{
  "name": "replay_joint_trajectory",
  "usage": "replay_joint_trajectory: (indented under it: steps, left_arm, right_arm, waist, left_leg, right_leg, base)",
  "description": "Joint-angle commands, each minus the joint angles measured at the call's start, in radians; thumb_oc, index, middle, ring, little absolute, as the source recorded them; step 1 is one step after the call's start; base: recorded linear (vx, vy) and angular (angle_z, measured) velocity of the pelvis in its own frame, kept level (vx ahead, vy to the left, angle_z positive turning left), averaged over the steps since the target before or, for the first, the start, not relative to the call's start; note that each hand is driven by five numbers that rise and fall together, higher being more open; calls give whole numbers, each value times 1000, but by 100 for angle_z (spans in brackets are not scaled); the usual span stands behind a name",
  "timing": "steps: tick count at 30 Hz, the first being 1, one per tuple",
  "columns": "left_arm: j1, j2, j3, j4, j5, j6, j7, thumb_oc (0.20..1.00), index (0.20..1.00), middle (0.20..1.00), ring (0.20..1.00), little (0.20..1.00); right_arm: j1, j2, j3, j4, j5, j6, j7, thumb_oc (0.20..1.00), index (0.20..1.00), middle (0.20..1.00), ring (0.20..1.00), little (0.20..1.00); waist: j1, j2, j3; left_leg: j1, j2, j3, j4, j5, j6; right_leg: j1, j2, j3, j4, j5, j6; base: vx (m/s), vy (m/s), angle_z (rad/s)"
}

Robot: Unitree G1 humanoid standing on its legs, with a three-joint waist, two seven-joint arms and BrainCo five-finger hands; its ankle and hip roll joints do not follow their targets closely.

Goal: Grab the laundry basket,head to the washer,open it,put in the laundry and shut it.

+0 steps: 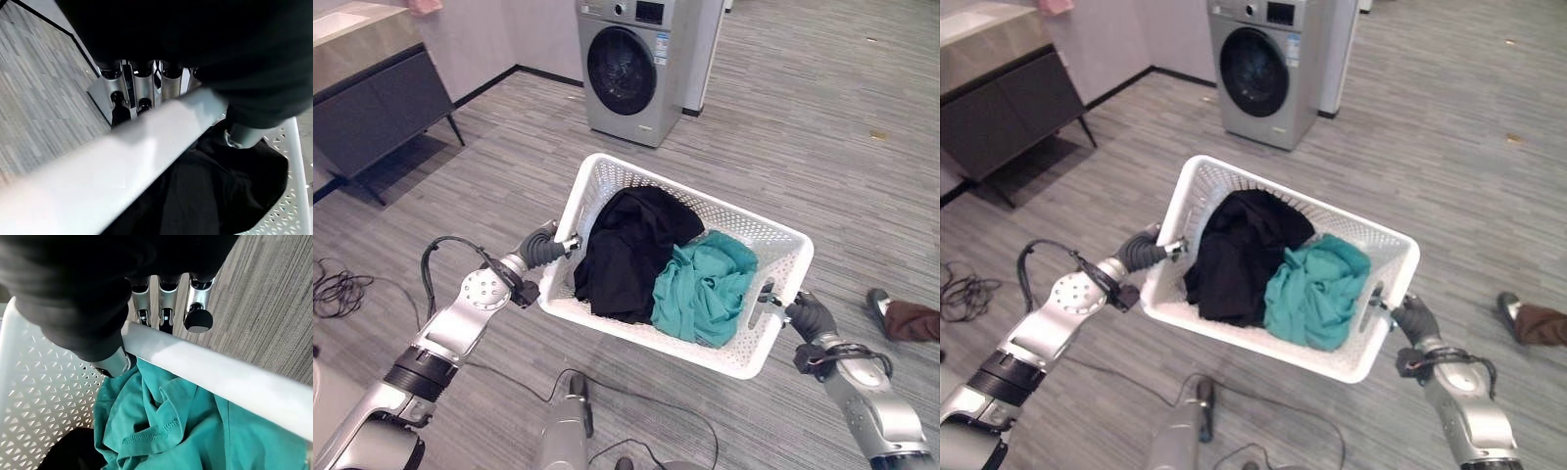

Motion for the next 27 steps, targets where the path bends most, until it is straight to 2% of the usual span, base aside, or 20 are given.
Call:
replay_joint_trajectory:
  steps: [1,4,6,7,8,10,11,12,13,14,15,16,17,18,20,23,24,25,26,27]
  left_arm:
    - [-115,37,71,-23,-9,-41,45,200,200,200,200,200]
    - [-109,57,79,-7,-9,-44,55,200,200,200,200,200]
    - [-95,75,84,-2,-12,-47,55,200,200,200,200,200]
    - [-84,91,81,15,-15,-53,60,200,200,200,200,200]
    - [-84,91,81,16,-15,-53,60,200,200,200,200,200]
    - [-84,103,77,27,-21,-52,64,200,200,200,200,200]
    - [-85,103,77,27,-21,-52,64,200,200,200,200,200]
    - [-96,105,70,33,-24,-48,67,200,200,200,200,200]
    - [-99,110,73,37,-30,-43,76,200,200,200,200,200]
    - [-110,115,89,53,-36,-35,90,200,200,200,200,200]
    - [-110,118,95,51,-43,-32,88,200,200,200,200,200]
    - [-104,117,105,49,-56,-35,91,200,200,200,200,200]
    - [-84,125,126,48,-58,-40,94,200,200,200,200,200]
    - [-62,127,143,52,-59,-51,99,200,200,200,200,200]
    - [-61,124,163,65,-38,-62,106,200,200,200,200,200]
    - [-103,121,138,94,-22,-68,105,200,200,200,200,200]
    - [-140,103,117,112,-13,-73,114,200,200,200,200,200]
    - [-167,84,91,139,-24,-75,120,200,200,200,200,200]
    - [-173,90,90,141,-25,-72,119,200,200,200,200,200]
    - [-175,105,97,139,-34,-65,122,200,200,200,200,200]
  right_arm:
    - [-72,-66,-81,-69,1,-99,21,200,200,200,200,200]
    - [-114,-44,-34,-47,2,-90,26,200,200,200,200,200]
    - [-133,-39,-15,-45,0,-86,39,200,200,200,200,200]
    - [-139,-25,5,-31,-9,-87,48,200,200,200,200,200]
    - [-139,-25,5,-31,-9,-88,48,200,200,200,200,200]
    - [-152,-8,20,-18,-25,-81,54,200,200,200,200,200]
    - [-153,-8,20,-18,-25,-81,54,200,200,200,200,200]
    - [-168,2,28,-9,-35,-84,52,200,200,200,200,200]
    - [-181,10,35,-4,-57,-79,51,200,200,200,200,200]
    - [-200,27,47,12,-69,-82,49,200,200,200,200,200]
    - [-200,23,45,11,-72,-74,52,200,200,200,200,200]
    - [-206,14,51,20,-68,-68,57,200,200,200,200,200]
    - [-218,3,55,33,-59,-65,59,200,200,200,200,200]
    - [-234,-12,65,52,-49,-67,57,200,200,200,200,200]
    - [-235,-23,53,53,-59,-65,57,200,200,200,200,200]
    - [-230,-33,40,56,-46,-65,56,200,200,200,200,200]
    - [-218,-51,31,45,-34,-65,58,200,200,200,200,200]
    - [-232,-79,35,32,0,-77,42,200,200,200,200,200]
    - [-240,-89,32,31,8,-81,37,200,200,200,200,200]
    - [-244,-97,35,27,15,-81,34,200,200,200,200,200]
  waist:
    - [24,55,-18]
    - [50,64,-56]
    - [66,54,-86]
    - [80,20,-107]
    - [81,22,-110]
    - [80,13,-108]
    - [83,15,-110]
    - [73,24,-104]
    - [55,56,-90]
    - [41,78,-74]
    - [35,87,-68]
    - [15,106,-57]
    - [1,111,-49]
    - [-7,101,-49]
    - [-17,95,-48]
    - [-36,82,-71]
    - [-54,84,-91]
    - [-71,95,-98]
    - [-74,85,-93]
    - [-73,74,-91]
  left_leg:
    - [123,111,-60,-85,105,-84]
    - [156,115,-68,-82,142,-74]
    - [165,99,-70,-32,163,-65]
    - [180,54,-56,25,136,-40]
    - [176,56,-56,26,137,-39]
    - [217,22,-35,56,84,2]
    - [213,26,-34,56,85,2]
    - [258,2,-23,77,30,45]
    - [310,10,-26,83,-6,79]
    - [376,7,-32,71,-40,96]
    - [403,10,-37,67,-50,94]
    - [460,20,-58,57,-70,83]
    - [499,29,-68,51,-95,66]
    - [548,23,-85,45,-135,41]
    - [600,29,-85,47,-177,18]
    - [648,37,-97,77,-210,-8]
    - [658,60,-118,142,-184,-32]
    - [594,135,-109,396,-16,-79]
    - [536,158,-102,543,60,-88]
    - [498,191,-84,666,102,-81]
  right_leg:
    - [-87,-73,3,99,-48,57]
    - [-37,-77,48,120,-87,65]
    - [-18,-110,59,156,-68,91]
    - [-32,-169,76,259,66,149]
    - [-35,-167,78,257,69,149]
    - [-91,-213,94,446,223,191]
    - [-96,-211,97,447,225,191]
    - [-156,-243,96,655,353,217]
    - [-236,-251,71,835,387,208]
    - [-345,-309,16,909,296,183]
    - [-374,-322,-11,874,253,173]
    - [-438,-305,-50,742,151,140]
    - [-458,-273,-59,534,121,139]
    - [-479,-252,-50,227,161,165]
    - [-505,-237,-52,-12,251,208]
    - [-477,-231,-46,-34,278,211]
    - [-451,-222,-28,11,301,185]
    - [-395,-175,-36,70,242,126]
    - [-375,-169,-43,72,225,102]
    - [-346,-149,-43,70,199,69]
  base:
    - [483,27,-37]
    - [577,86,-42]
    - [711,174,-32]
    - [597,159,-46]
    - [585,181,-68]
    - [304,139,-32]
    - [419,205,-17]
    - [526,275,14]
    - [811,385,32]
    - [625,270,12]
    - [650,112,-10]
    - [604,-81,-2]
    - [821,-238,50]
    - [675,-268,62]
    - [665,-242,37]
    - [573,-212,67]
    - [865,-491,103]
    - [833,-555,116]
    - [623,-558,69]
    - [307,-390,49]
